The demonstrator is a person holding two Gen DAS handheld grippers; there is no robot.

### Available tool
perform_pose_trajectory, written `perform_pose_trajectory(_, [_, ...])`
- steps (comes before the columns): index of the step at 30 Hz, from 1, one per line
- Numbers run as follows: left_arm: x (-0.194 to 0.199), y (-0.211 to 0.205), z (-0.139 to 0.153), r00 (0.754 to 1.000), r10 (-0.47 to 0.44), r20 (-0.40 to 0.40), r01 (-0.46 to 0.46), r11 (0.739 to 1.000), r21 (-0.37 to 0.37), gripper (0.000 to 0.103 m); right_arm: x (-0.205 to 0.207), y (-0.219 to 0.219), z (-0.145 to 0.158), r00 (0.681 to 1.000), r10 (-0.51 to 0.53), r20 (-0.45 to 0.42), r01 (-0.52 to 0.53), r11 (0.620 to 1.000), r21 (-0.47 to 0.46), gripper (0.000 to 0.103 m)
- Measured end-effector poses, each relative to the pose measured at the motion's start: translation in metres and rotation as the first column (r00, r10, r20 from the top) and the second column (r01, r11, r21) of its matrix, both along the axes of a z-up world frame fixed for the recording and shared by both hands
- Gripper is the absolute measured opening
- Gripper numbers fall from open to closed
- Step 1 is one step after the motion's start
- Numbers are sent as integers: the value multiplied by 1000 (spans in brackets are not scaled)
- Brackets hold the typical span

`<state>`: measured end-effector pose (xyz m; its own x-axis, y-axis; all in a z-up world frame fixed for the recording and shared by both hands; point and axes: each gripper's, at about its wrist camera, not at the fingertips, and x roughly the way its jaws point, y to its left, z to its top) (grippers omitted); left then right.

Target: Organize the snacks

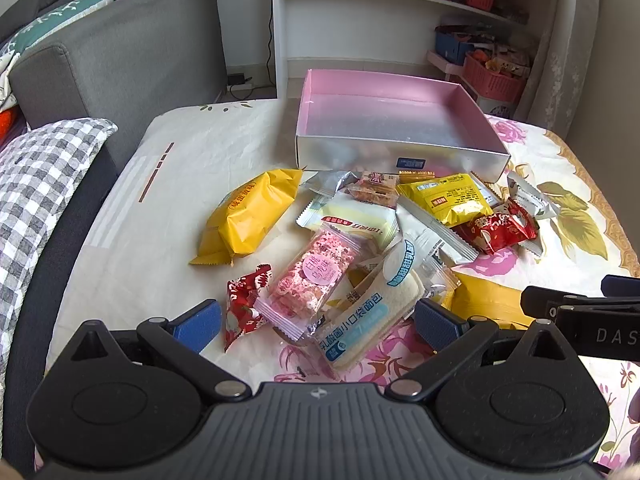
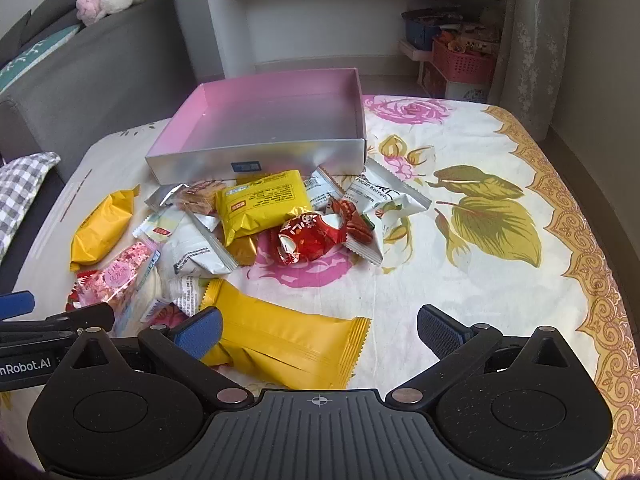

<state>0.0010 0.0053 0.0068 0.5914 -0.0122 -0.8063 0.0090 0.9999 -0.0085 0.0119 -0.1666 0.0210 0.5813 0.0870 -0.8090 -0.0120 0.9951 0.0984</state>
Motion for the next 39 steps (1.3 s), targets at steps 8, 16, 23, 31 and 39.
perform_pose_trajectory(8, [-1,2,2,1000,0,8,0,1000,-2,103,0,0,3,1000,4,-1,-4,1000,16,103])
perform_pose_trajectory(16, [-1,3,2,1000,0,16,0,1000,0,103,0,-3,8,1000,16,20,-17,999,38,103])
perform_pose_trajectory(23, [1,13,9,998,-13,54,15,1000,-26,103,6,-4,9,996,94,13,-95,987,133,103])
perform_pose_trajectory(31, [26,34,11,993,-114,-39,108,986,-126,98,26,-8,16,993,121,-7,-115,959,261,103])
perform_pose_trajectory(39, [61,54,6,995,-96,-16,95,995,-20,84,55,1,1,976,173,-136,-100,898,427,96])
